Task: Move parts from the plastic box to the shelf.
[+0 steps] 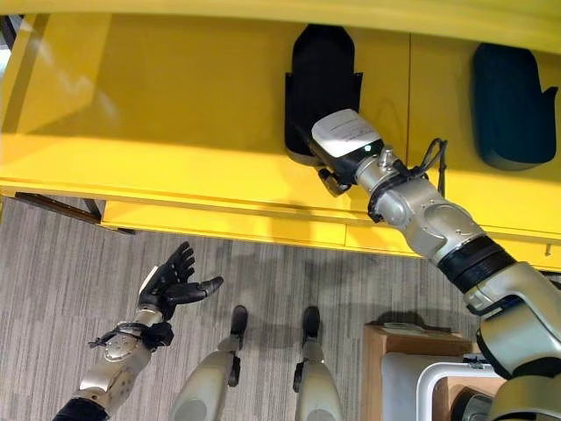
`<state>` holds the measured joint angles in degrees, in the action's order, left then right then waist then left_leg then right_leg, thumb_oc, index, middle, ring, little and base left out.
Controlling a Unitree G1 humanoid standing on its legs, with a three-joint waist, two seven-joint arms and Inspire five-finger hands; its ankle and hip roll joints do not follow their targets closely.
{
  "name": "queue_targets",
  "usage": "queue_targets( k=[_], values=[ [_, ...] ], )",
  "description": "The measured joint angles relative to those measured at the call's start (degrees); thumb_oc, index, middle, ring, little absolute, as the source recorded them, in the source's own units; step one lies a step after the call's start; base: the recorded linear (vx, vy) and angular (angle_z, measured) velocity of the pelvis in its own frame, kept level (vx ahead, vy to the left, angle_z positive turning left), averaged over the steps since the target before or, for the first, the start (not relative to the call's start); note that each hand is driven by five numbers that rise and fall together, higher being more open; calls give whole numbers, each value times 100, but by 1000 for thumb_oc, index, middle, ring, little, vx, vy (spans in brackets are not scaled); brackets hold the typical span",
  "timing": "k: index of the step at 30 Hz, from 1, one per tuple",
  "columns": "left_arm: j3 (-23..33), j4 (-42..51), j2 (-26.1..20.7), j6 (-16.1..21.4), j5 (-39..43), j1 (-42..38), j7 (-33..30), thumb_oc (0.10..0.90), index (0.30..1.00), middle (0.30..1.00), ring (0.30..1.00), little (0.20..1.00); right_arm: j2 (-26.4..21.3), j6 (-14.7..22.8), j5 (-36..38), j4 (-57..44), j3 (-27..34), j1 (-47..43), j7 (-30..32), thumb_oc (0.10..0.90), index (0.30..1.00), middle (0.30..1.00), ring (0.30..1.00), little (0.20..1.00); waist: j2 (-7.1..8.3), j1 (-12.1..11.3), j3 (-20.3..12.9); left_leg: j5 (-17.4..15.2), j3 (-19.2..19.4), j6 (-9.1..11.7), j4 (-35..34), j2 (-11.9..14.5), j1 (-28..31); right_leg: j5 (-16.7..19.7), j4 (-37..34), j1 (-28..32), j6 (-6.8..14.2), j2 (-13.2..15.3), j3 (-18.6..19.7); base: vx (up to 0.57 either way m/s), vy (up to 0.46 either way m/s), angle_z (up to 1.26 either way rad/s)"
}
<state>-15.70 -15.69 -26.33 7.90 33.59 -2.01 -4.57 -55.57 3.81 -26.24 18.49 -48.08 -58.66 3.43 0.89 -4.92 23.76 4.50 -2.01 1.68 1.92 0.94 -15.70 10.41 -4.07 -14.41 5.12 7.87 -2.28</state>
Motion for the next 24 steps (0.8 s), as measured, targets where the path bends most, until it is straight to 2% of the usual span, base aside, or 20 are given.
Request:
queue_targets(
  k=[18,24],
  values=[
    [36,0,-13,-12,2,56,39,900,1000,1000,1000,1000,-73,16,226,4,-316,-315,-223,900,1000,1000,1000,1000,1,-3,0,5,1,6,-1,3,95,7,-1,93,-10,-5,2,0,0,0],
    [71,-1,-41,-37,5,90,45,900,1000,1000,1000,1000,-263,78,252,-37,-328,-326,-293,900,1000,1000,1000,1000,3,3,-1,9,-1,9,2,4,100,9,10,95,-13,-6,2,0,0,0]
  ],
)
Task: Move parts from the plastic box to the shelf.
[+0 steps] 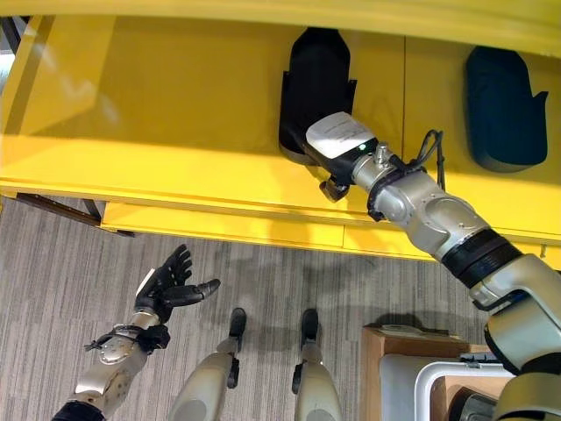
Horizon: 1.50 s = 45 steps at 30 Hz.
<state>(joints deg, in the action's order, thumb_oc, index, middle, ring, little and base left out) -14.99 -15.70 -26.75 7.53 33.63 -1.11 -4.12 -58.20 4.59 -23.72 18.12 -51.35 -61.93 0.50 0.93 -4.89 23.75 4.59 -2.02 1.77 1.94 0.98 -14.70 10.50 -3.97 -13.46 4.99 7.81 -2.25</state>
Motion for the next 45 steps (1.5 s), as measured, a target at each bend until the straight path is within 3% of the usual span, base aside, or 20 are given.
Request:
queue_targets(
  k=[18,27,45],
  values=[
    [129,0,-27,-18,-1,91,121,900,1000,1000,1000,1000,-416,148,18,-207,-229,-1,-367,900,1000,1000,1000,1000,24,41,-9,2,16,3,-20,14,201,-2,6,173,-2,-17,20,6,-3,0],
    [176,0,-27,-22,-2,149,131,900,1000,1000,1000,1000,-466,174,13,-255,-231,0,-396,900,1000,1000,1000,1000,138,147,-75,2,22,4,-22,19,222,-4,8,187,-3,-17,25,0,0,0],
    [179,-3,-25,-116,-7,193,228,900,1000,1000,1000,1000,-668,269,-86,-264,-239,337,-553,900,1000,1000,1000,1000,137,168,-75,2,32,3,-25,22,258,-3,16,206,-4,-19,41,0,0,0]
  ],
)
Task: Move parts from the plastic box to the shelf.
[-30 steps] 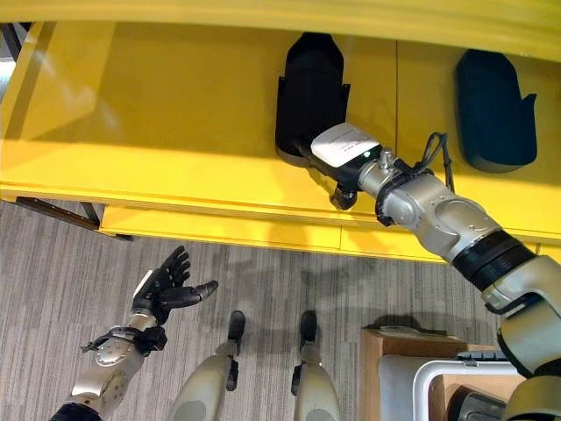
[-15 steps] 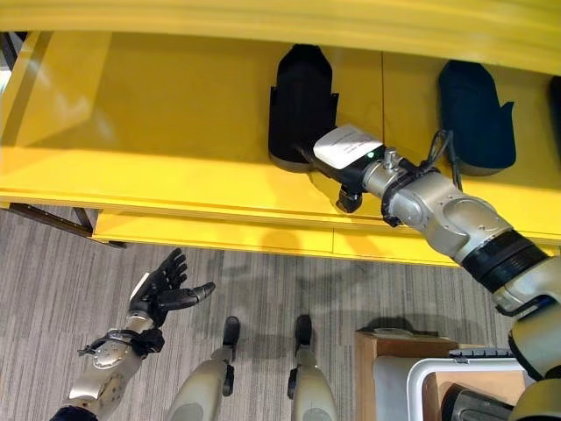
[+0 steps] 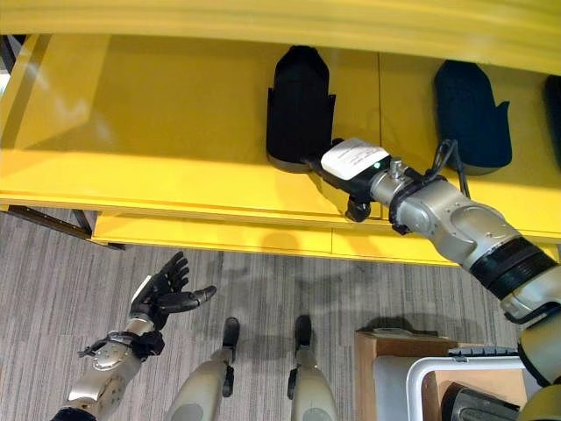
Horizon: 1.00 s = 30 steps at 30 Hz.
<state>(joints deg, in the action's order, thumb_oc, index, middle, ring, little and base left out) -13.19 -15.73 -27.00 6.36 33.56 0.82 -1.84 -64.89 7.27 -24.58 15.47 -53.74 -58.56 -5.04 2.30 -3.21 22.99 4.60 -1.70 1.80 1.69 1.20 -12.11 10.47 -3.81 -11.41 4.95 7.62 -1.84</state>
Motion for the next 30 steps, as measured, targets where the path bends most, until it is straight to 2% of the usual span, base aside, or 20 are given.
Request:
queue_targets(
  k=[21,30],
  values=[
    [-4,-5,0,-1,-5,-8,0,900,1000,1000,1000,1000,4,-1,-26,132,0,4,-22,900,1000,1000,1000,1000,-1,-6,0,1,-4,1,13,-1,2,1,15,4,-1,0,-3,0,0,0],
    [-6,-9,1,-1,-4,-13,0,900,1000,1000,1000,1000,11,-6,-134,516,1,7,-23,900,1000,1000,1000,1000,-1,-4,-1,1,-6,1,13,-1,17,1,16,18,-1,0,-4,0,0,0]
  ],
)
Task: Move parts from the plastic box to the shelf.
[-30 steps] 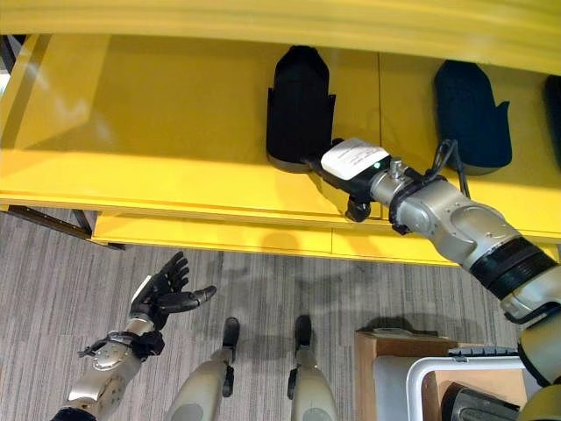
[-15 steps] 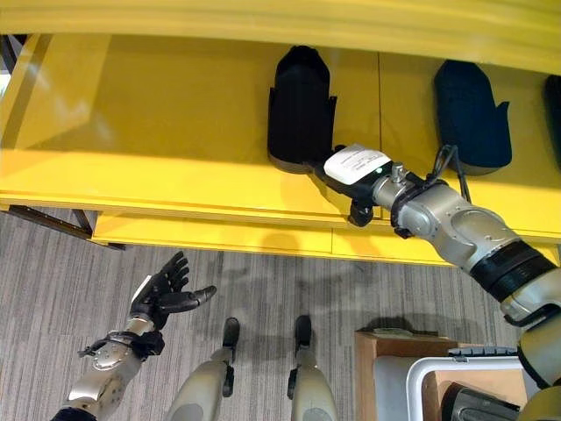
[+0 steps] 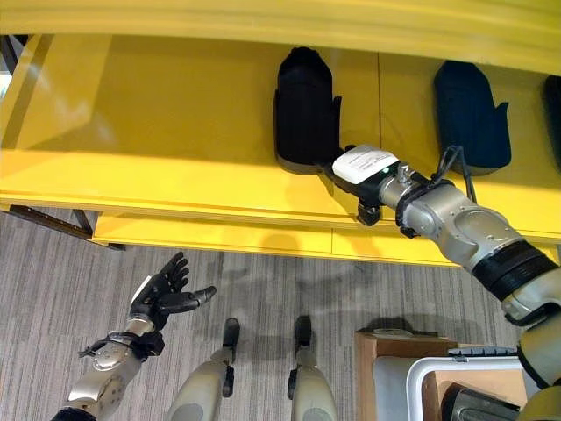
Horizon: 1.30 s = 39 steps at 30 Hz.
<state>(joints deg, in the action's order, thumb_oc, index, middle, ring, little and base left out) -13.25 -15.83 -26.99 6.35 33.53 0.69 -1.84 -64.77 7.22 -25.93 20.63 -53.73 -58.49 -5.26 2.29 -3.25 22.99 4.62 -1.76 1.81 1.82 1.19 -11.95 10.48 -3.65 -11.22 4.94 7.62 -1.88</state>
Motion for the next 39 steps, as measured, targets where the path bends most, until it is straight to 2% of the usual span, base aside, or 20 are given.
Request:
queue_targets(
  k=[19,27,30,33,36,39],
  values=[
    [2,-4,0,0,-1,6,-3,900,1000,1000,1000,1000,0,-9,-91,135,33,15,11,900,1000,1000,1000,1000,-1,4,-1,0,0,0,0,0,3,-1,0,1,0,1,1,0,0,0],
    [12,-21,3,-2,-1,4,-4,900,1000,1000,1000,1000,-49,-56,-87,-778,219,195,-6,900,1000,1000,1000,1000,-3,30,-2,-1,4,-2,-4,1,2,-5,-4,-4,-6,1,3,0,0,0],
    [88,-23,11,-5,-1,46,-11,900,1000,1000,1000,1000,-136,3,-84,-1058,741,428,90,900,1000,1000,1000,1000,-6,32,-3,-3,5,-3,-8,0,-2,-14,0,-9,-11,1,3,0,0,0],
    [213,-20,34,-7,-2,55,-29,900,1000,1000,1000,1000,-239,-28,48,-1510,1966,1214,311,900,1000,1000,1000,1000,-6,26,-3,-9,3,-10,-10,-3,-10,-27,7,-14,-12,4,-5,0,0,0],
    [395,-22,38,-9,-3,164,-48,900,1000,1000,1000,1000,-556,-84,149,-2014,2426,1439,466,900,1000,1000,1000,1000,-7,142,-3,-15,3,-18,-12,-11,-10,-30,6,-16,-8,14,-2,12,-3,0],
    [502,-2,100,-10,-10,150,-49,900,1000,1000,1000,1000,-724,5,227,-2613,3437,2263,563,900,1000,1000,1000,1000,-9,187,-4,-16,2,-19,-12,-8,-5,-31,4,-14,-9,9,1,2,-1,-1]
  ],
)
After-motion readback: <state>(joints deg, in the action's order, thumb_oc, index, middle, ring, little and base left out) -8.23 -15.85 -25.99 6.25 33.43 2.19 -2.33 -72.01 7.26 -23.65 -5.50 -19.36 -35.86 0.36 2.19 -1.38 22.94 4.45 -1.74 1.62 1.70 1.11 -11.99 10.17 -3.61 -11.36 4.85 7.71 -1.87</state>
